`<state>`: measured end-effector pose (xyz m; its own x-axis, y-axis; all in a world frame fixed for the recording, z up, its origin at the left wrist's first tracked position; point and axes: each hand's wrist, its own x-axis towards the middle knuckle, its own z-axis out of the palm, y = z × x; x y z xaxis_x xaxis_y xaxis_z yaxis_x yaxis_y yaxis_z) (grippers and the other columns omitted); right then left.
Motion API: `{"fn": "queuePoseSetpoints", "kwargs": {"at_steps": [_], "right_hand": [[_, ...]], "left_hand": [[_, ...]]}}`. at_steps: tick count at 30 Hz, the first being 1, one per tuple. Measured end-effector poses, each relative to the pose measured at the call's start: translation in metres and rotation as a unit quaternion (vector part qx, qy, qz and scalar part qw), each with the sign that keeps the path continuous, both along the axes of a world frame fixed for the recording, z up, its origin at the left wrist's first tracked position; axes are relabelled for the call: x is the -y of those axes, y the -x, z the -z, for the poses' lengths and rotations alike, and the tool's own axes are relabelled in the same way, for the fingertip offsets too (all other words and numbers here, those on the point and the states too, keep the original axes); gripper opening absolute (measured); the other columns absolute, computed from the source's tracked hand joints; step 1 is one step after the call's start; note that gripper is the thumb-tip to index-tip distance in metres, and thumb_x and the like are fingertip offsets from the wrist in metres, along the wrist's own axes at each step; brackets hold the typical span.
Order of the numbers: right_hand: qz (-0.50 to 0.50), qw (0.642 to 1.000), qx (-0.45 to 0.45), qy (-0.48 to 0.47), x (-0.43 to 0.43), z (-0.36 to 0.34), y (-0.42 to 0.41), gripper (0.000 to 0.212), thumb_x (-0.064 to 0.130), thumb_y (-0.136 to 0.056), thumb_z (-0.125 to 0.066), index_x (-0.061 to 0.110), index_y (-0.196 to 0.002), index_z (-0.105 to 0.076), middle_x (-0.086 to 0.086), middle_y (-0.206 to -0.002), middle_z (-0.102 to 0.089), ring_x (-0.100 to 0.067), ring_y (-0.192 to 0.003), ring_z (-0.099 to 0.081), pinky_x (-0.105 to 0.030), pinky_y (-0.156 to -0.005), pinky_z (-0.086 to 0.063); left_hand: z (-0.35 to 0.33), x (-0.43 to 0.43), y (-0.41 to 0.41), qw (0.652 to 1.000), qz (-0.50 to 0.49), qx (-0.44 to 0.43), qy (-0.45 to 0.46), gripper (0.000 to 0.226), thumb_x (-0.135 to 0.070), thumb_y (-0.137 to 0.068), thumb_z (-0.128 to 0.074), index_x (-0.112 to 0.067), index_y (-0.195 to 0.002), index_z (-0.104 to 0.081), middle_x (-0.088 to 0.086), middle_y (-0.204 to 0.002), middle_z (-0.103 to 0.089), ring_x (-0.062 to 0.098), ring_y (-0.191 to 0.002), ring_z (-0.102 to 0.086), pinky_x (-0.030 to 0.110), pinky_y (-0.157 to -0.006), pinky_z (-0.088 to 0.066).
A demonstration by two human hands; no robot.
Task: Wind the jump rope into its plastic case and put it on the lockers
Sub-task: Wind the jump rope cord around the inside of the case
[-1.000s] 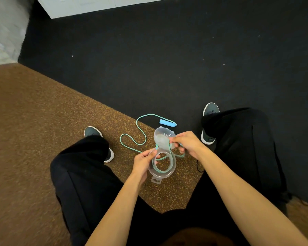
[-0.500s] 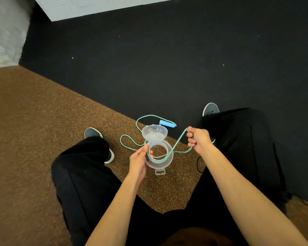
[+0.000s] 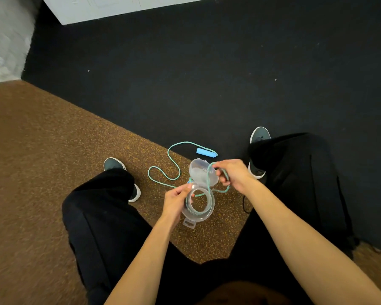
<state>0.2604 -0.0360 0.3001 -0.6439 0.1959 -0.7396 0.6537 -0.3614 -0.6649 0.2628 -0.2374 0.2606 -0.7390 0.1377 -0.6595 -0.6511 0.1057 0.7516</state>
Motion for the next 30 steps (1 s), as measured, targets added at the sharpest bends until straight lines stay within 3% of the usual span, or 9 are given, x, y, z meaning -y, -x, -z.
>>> {"fn": "queuePoseSetpoints", "kwargs": {"at_steps": [6, 9, 11, 14, 18, 21, 25, 27, 30], "right_hand": [[-0.183, 0.981, -0.034, -0.054, 0.028, -0.007, -0.011, 0.02, 0.01, -0.097, -0.052, 0.0, -0.1, -0.068, -0.009, -0.064, -0.061, -0.013, -0.038, -0.046, -0.019, -0.035, -0.026], [-0.281, 0.952, -0.084, -0.09, 0.038, -0.009, -0.013, 0.02, 0.009, -0.097, -0.053, 0.0, -0.105, -0.069, -0.007, -0.061, -0.062, -0.009, -0.033, -0.045, -0.017, -0.033, -0.032], [-0.322, 0.934, -0.113, -0.104, 0.046, -0.008, -0.016, 0.021, 0.006, -0.097, -0.052, 0.001, -0.108, -0.07, -0.006, -0.059, -0.061, -0.006, -0.031, -0.043, -0.016, -0.034, -0.035], [-0.341, 0.922, -0.118, -0.138, 0.055, -0.004, -0.021, 0.024, 0.007, -0.097, -0.052, 0.007, -0.112, -0.07, -0.004, -0.057, -0.061, -0.005, -0.032, -0.041, -0.017, -0.035, -0.036], [-0.351, 0.899, -0.154, -0.213, 0.056, -0.002, -0.022, 0.023, 0.008, -0.093, -0.057, 0.012, -0.108, -0.074, -0.003, -0.056, -0.063, -0.002, -0.044, -0.051, -0.014, -0.055, -0.045], [-0.357, 0.884, -0.159, -0.256, 0.055, -0.003, -0.024, 0.024, 0.008, -0.092, -0.059, 0.016, -0.108, -0.075, 0.013, -0.054, -0.059, 0.004, -0.044, -0.052, -0.008, -0.054, -0.042], [-0.411, 0.836, -0.171, -0.32, 0.054, -0.007, -0.024, 0.026, 0.013, -0.091, -0.058, 0.022, -0.109, -0.075, 0.006, -0.082, -0.073, 0.0, -0.058, -0.055, -0.02, -0.063, -0.047], [-0.434, 0.817, -0.17, -0.339, 0.054, -0.005, -0.024, 0.027, 0.016, -0.091, -0.058, 0.023, -0.11, -0.075, 0.003, -0.104, -0.075, -0.01, -0.081, -0.066, -0.029, -0.079, -0.054], [-0.457, 0.798, -0.161, -0.358, 0.056, -0.007, -0.025, 0.027, 0.018, -0.091, -0.058, 0.024, -0.112, -0.074, 0.002, -0.113, -0.073, -0.017, -0.102, -0.066, -0.038, -0.09, -0.053]], "left_hand": [[0.007, -0.006, -0.007, 0.999, 0.024, -0.026, 0.032, 0.02, -0.011, -0.086, -0.066, 0.001, -0.102, -0.072, 0.011, -0.09, -0.072, 0.002, -0.06, -0.061, 0.02, -0.065, -0.05], [0.012, -0.006, -0.007, 0.999, -0.003, -0.013, 0.034, 0.012, -0.009, -0.087, -0.064, -0.004, -0.092, -0.075, 0.006, -0.08, -0.073, 0.015, -0.072, -0.062, 0.032, -0.075, -0.052], [0.014, -0.005, -0.005, 0.999, -0.044, 0.003, 0.024, 0.014, -0.002, -0.087, -0.06, -0.007, -0.087, -0.073, 0.0, -0.066, -0.072, 0.014, -0.066, -0.063, 0.024, -0.066, -0.053], [0.013, -0.006, -0.003, 0.997, -0.077, 0.028, -0.002, 0.019, 0.007, -0.085, -0.057, 0.004, -0.099, -0.068, -0.002, -0.061, -0.071, 0.005, -0.054, -0.064, 0.016, -0.053, -0.051], [0.019, -0.002, 0.003, 0.991, -0.102, 0.062, -0.056, 0.032, -0.002, -0.079, -0.062, 0.009, -0.108, -0.066, 0.027, -0.102, -0.068, 0.03, -0.079, -0.062, 0.039, -0.08, -0.051], [0.019, -0.002, 0.005, 0.986, -0.101, 0.091, -0.1, 0.031, -0.007, -0.08, -0.058, 0.005, -0.107, -0.067, 0.027, -0.11, -0.066, 0.033, -0.093, -0.064, 0.045, -0.093, -0.047], [0.015, -0.005, 0.004, 0.98, -0.092, 0.125, -0.123, 0.024, -0.012, -0.09, -0.049, -0.001, -0.095, -0.07, 0.016, -0.09, -0.072, 0.024, -0.078, -0.068, 0.034, -0.078, -0.053], [0.015, -0.006, 0.004, 0.982, -0.085, 0.122, -0.115, 0.023, -0.012, -0.091, -0.051, 0.001, -0.096, -0.069, 0.017, -0.09, -0.071, 0.024, -0.08, -0.067, 0.035, -0.08, -0.052], [0.017, -0.007, 0.003, 0.985, -0.079, 0.107, -0.113, 0.021, -0.004, -0.091, -0.048, 0.001, -0.096, -0.068, 0.017, -0.092, -0.07, 0.025, -0.083, -0.065, 0.036, -0.084, -0.051]]}}
